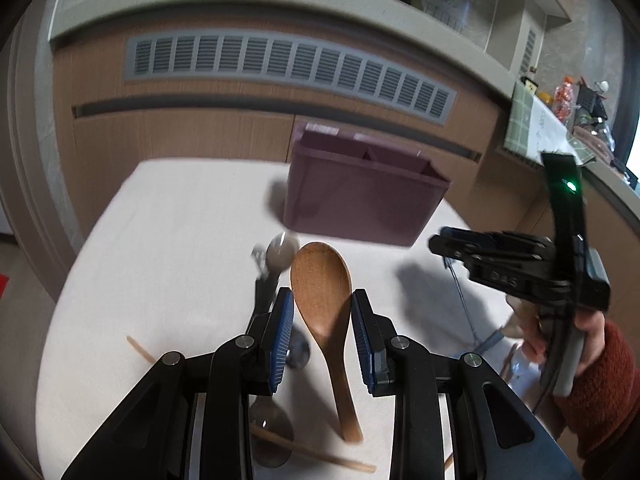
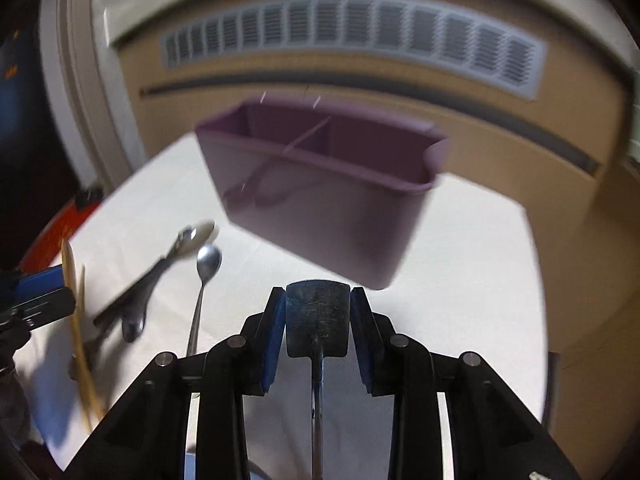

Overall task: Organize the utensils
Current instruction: 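Lower wooden spoon and spatula into the purple caddy and open both grippers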

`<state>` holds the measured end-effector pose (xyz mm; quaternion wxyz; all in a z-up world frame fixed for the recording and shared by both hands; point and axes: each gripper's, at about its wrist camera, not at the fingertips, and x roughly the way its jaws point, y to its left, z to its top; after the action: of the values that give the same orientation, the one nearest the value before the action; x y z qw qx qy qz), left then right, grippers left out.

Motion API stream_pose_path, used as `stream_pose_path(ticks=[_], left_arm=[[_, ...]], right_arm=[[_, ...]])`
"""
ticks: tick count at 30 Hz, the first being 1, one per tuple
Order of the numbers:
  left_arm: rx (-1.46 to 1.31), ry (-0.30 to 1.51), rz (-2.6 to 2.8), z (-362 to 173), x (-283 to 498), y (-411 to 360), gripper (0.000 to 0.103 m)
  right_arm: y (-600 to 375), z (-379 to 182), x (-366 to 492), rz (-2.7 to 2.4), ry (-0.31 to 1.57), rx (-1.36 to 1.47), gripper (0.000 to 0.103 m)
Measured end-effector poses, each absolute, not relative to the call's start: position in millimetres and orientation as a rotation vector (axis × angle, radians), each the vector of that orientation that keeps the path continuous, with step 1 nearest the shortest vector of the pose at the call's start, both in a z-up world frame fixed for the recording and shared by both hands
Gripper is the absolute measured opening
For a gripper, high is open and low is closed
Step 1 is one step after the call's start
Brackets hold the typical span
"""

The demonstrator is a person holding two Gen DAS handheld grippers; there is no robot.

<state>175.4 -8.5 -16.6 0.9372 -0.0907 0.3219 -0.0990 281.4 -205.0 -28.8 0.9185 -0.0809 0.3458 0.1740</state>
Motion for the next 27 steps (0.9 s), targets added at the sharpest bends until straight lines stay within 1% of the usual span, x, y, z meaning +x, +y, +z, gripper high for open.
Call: stream_pose_path(ticks=[2, 4, 7, 10, 12, 15, 17, 24, 27], left_arm=[[-0.171, 0.609, -0.212, 1, 177, -11, 0.03], [-0.161, 0.548, -0.242, 32, 185, -12, 0.03], [-0.124, 0.376, -0.278, 103, 202, -14, 0.03], [-0.124, 0.259, -0.283, 153, 232, -13, 0.03], [-0.121, 0.238, -0.304, 169, 257, -14, 0.03], [-0.11, 0.234, -0.271, 171, 289, -16, 0.03], [-0.112, 0.26, -0.265, 163, 308, -16, 0.03], [-0.157, 0.406, -0.287, 99, 356, -18, 0.03], [-0.176, 0.469, -0.348, 70, 367, -22, 0.031]], right_arm=[[-211, -13, 271, 0.336, 0.655, -0.14, 0.028], [-219, 18, 260, 0.319, 0.565, -0.102, 0.028], [-221, 82, 251, 0.284, 0.388, -0.072, 0.028], [-219, 140, 258, 0.256, 0.248, -0.034, 0.028], [-213, 161, 273, 0.264, 0.191, -0.015, 0.028], [-204, 169, 296, 0.242, 0.125, 0.0, 0.029], [-199, 160, 316, 0.218, 0.137, 0.003, 0.029], [-185, 104, 357, 0.192, 0.213, 0.032, 0.029], [-182, 75, 378, 0.232, 0.344, 0.022, 0.029]])
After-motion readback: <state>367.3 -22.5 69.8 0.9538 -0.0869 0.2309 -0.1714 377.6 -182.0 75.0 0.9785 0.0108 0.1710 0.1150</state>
